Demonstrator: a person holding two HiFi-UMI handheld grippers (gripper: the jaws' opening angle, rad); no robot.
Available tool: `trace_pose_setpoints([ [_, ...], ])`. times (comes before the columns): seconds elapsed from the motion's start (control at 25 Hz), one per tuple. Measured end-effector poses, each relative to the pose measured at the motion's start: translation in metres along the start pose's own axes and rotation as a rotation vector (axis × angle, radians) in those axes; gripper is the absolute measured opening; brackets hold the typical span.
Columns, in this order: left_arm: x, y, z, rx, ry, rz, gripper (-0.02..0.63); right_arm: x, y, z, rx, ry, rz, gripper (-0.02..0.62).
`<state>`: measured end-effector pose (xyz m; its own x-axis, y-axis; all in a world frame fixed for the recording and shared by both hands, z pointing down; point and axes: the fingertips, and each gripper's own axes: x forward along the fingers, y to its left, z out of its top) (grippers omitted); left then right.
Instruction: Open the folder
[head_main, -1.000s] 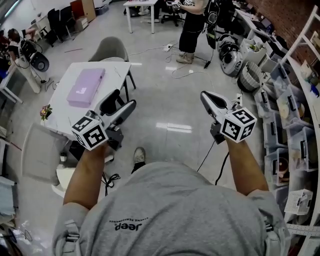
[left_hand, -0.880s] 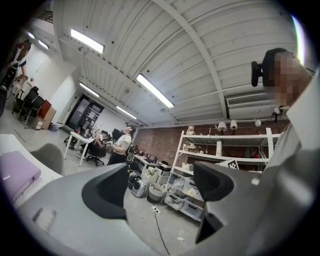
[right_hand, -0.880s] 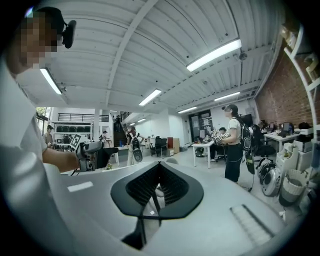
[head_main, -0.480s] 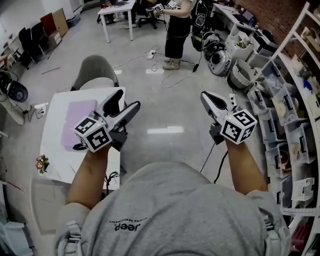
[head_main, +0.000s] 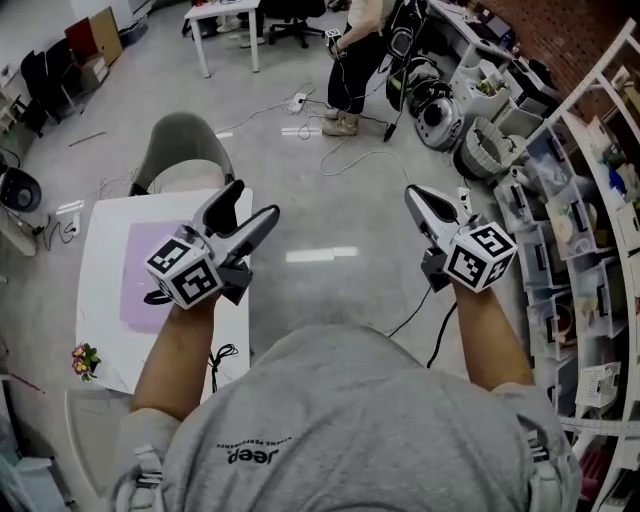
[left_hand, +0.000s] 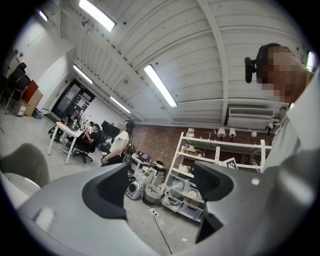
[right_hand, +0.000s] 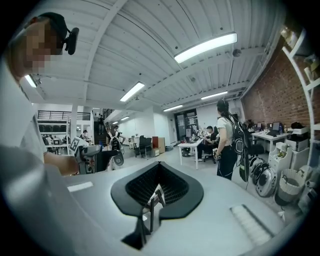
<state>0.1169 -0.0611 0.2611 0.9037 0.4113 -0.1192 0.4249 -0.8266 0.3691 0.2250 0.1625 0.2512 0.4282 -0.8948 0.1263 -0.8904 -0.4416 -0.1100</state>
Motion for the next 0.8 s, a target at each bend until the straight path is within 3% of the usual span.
trace_pose_setpoints([
  [0.28, 0.058, 0.018, -0.012, 0.007, 0.000, 0.056, 0.439, 0.018, -0.068, -0.014, 0.025, 0.017, 0.056, 0.003],
  [0.56, 0.149, 0.013, -0.018, 0.031, -0.041, 0.154, 0.439, 0.036, -0.168, -0.014, 0.034, 0.026, 0.187, 0.003],
  [0.8, 0.198, 0.024, -0.024, 0.018, -0.044, 0.216, 0.439, 0.061, -0.217, -0.012, 0.017, 0.041, 0.246, 0.003],
])
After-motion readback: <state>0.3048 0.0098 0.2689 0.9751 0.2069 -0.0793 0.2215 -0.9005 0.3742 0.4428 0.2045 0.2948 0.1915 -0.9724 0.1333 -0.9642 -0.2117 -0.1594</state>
